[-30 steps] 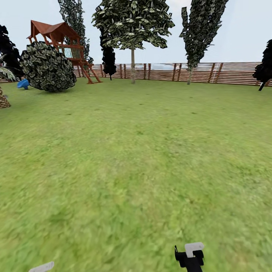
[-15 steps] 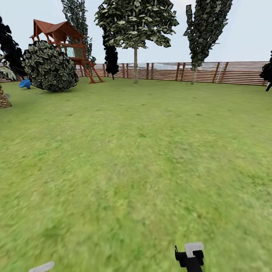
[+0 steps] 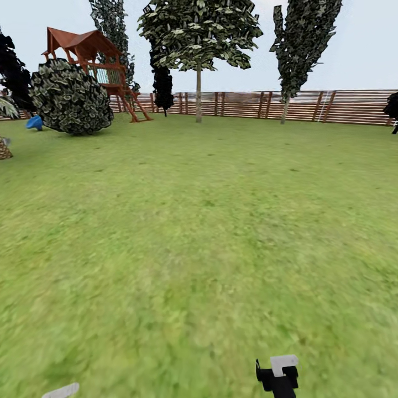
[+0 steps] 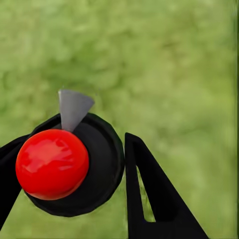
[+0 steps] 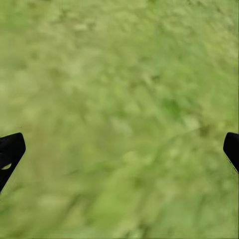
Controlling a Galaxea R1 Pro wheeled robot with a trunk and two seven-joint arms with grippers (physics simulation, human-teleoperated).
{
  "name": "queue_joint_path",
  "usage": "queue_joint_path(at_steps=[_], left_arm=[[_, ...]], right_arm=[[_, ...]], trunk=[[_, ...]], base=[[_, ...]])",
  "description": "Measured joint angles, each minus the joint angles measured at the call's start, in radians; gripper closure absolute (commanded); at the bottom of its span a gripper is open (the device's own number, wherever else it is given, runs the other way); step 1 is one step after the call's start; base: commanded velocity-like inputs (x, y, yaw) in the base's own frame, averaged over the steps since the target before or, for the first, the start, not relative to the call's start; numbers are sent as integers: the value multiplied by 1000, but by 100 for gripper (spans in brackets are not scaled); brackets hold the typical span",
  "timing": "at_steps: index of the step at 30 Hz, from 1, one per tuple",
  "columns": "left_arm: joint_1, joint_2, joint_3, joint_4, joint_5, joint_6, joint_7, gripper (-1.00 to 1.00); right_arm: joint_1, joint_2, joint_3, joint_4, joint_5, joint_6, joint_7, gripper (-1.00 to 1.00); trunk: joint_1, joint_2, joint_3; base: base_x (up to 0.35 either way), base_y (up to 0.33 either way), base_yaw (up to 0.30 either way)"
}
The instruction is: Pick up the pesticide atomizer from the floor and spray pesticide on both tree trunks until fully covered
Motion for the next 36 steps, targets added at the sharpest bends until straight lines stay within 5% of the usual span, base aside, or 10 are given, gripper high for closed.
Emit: queue_joint_path(at_steps=[36], left_arm=[[0,0,0,0,0,0,0,100]], right_arm=[[0,0,0,0,0,0,-1,-100]], trunk=[[0,0,-5]], base=[[336,0,-6]])
